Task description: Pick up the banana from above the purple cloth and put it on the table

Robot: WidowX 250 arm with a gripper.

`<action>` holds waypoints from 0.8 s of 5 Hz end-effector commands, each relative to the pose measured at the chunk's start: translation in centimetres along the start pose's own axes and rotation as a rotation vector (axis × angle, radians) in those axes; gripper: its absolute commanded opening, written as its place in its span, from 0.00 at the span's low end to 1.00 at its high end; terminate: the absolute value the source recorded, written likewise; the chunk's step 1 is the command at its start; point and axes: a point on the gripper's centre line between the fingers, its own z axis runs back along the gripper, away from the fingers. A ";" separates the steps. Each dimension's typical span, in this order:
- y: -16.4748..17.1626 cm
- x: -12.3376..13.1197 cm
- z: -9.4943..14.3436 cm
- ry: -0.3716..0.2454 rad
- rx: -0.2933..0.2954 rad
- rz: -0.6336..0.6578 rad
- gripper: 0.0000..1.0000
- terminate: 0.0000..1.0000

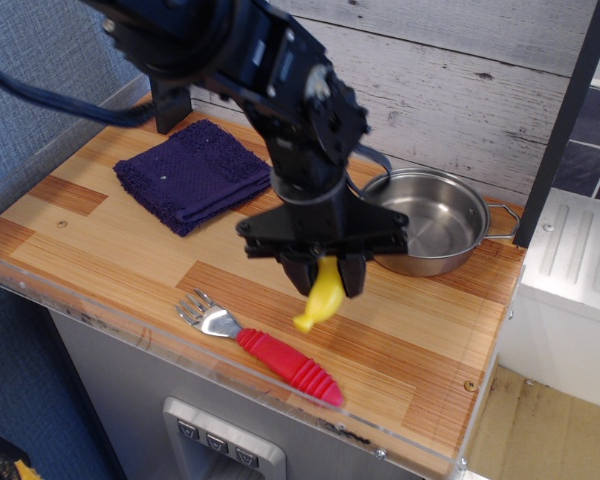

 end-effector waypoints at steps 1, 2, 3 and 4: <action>-1.2 -0.5 -2.1 0.006 0.008 -0.024 0.00 0.00; -1.6 -0.6 -2.6 0.003 0.024 -0.038 0.00 0.00; -1.5 -0.5 -2.8 0.007 0.036 0.009 1.00 0.00; -0.9 -0.1 -2.4 -0.012 0.034 0.020 1.00 0.00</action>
